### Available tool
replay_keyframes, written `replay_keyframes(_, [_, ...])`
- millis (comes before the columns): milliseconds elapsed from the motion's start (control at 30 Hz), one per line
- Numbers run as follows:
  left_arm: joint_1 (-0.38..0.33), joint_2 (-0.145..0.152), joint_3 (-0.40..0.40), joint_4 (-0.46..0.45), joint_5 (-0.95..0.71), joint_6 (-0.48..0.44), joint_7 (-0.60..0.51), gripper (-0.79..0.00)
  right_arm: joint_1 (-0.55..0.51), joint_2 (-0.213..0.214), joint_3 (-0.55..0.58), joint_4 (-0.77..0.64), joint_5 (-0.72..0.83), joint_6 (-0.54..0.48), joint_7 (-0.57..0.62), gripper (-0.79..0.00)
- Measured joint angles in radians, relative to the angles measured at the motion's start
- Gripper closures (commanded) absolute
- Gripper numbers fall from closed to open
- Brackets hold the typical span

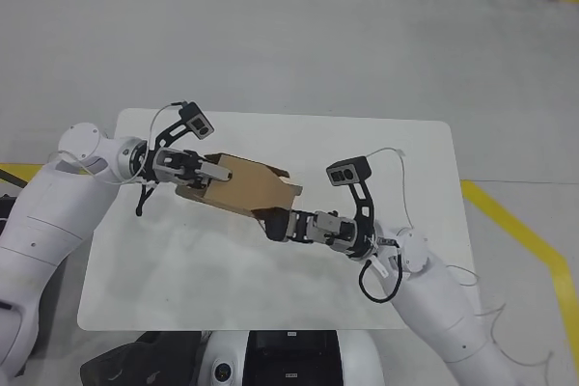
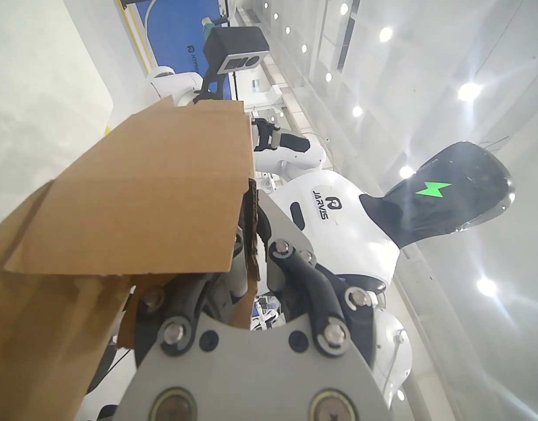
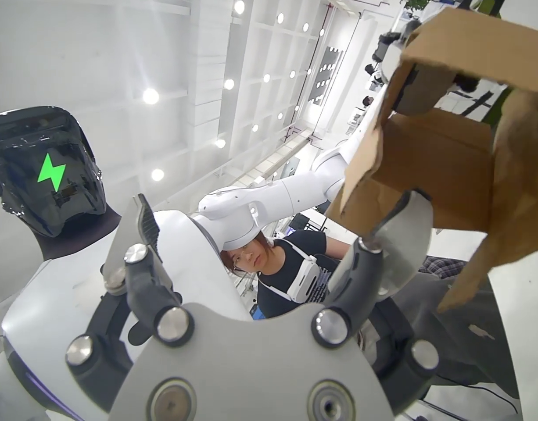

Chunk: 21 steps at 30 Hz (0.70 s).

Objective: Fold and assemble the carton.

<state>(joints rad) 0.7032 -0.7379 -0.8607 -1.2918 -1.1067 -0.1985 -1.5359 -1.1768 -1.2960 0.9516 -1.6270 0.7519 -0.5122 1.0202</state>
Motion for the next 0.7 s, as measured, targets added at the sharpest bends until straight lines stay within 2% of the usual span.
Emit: replay_keyframes(700, [0.031,-0.028,-0.055,-0.006,0.021,0.013,0.0,0.0,0.058,-0.041,-0.102,0.039,-0.042,-0.018,-0.055,-0.785])
